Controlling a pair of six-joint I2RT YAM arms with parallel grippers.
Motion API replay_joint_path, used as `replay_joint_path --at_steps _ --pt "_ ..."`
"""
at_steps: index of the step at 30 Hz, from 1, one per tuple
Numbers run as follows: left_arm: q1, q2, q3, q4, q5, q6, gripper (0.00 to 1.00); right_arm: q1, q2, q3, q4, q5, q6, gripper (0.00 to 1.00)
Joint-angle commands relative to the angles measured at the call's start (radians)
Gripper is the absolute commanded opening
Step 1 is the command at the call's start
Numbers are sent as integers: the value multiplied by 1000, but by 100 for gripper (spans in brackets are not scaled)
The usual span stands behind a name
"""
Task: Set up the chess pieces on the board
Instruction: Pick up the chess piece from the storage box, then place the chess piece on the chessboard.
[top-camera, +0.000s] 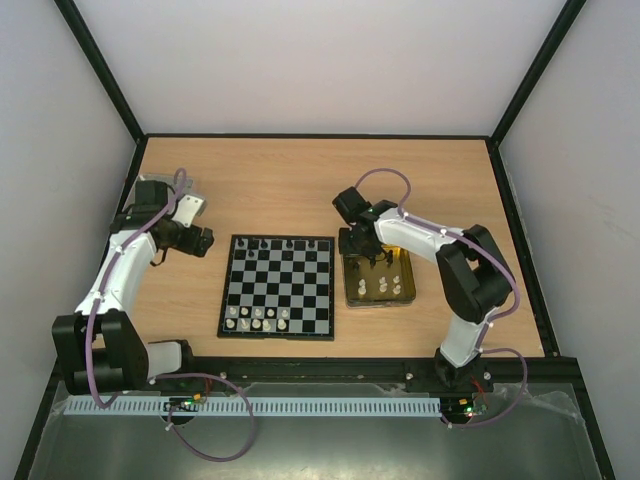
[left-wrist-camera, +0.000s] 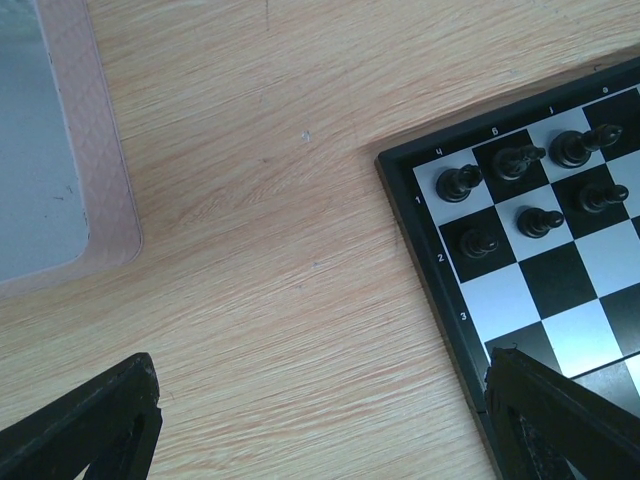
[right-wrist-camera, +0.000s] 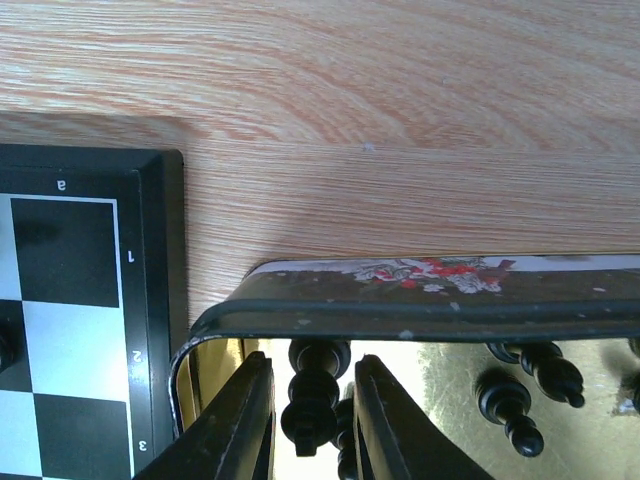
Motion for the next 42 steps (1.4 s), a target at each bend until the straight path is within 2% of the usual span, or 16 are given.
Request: replay_joint_path --at_steps 1,4,12,30,36,42 --pt "3 -4 -21 3 -6 -3 89 5 21 32 5 15 3 22" --pt "4 -2 -23 4 -11 -2 89 5 30 36 6 11 4 21" --pt "4 1 -16 4 -11 -7 89 4 28 32 -2 15 9 3" --pt "4 -5 -30 9 -13 -15 89 4 -75 150 -207 118 -36 2" --pt "4 -3 -29 15 -8 -19 89 16 -67 294 -280 98 -22 2" --pt "4 1 -28 21 -4 -26 89 104 52 507 -316 76 20 2"
